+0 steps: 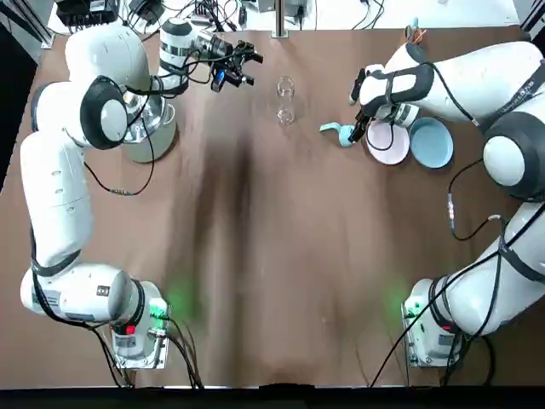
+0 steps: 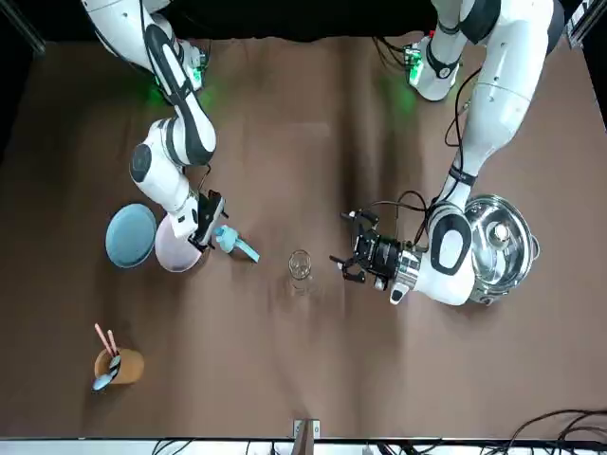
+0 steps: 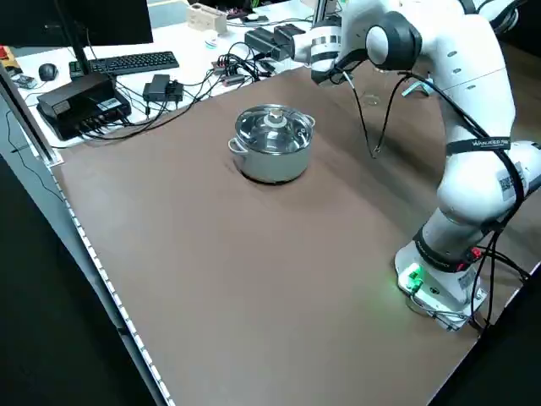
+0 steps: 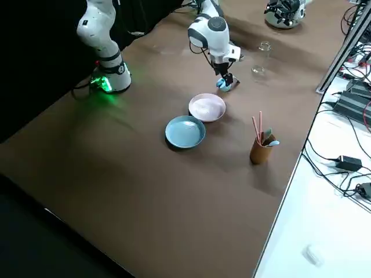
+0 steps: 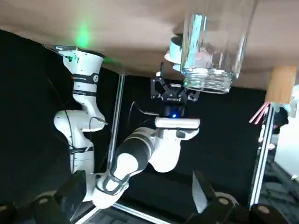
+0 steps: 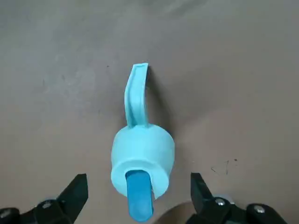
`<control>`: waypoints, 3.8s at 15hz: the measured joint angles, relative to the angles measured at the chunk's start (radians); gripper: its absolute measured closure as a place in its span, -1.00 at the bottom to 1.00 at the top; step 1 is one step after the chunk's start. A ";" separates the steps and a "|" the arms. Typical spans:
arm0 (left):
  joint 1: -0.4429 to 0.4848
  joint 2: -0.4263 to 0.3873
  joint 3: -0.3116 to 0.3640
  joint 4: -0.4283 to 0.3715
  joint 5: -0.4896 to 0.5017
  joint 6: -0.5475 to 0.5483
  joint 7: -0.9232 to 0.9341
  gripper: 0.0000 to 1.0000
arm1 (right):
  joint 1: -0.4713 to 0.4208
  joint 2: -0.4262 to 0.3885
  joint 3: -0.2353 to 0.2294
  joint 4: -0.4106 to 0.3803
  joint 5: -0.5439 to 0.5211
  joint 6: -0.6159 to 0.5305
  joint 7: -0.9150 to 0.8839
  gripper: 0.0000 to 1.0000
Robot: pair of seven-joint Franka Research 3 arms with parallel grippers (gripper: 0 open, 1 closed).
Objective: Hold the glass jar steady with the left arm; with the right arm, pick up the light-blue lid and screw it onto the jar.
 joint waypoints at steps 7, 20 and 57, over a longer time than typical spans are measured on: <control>0.029 0.035 0.003 0.002 -0.011 -0.175 0.666 -1.00 | 0.002 0.048 0.000 -0.004 0.004 0.069 0.002 -0.95; 0.056 0.088 0.007 0.002 0.057 -0.264 1.650 -1.00 | 0.014 0.071 0.020 -0.005 0.095 0.099 0.002 -0.95; -0.038 0.181 0.004 0.005 0.063 -0.024 3.452 -1.00 | 0.004 0.045 -0.102 0.487 -0.207 -0.581 0.088 -0.33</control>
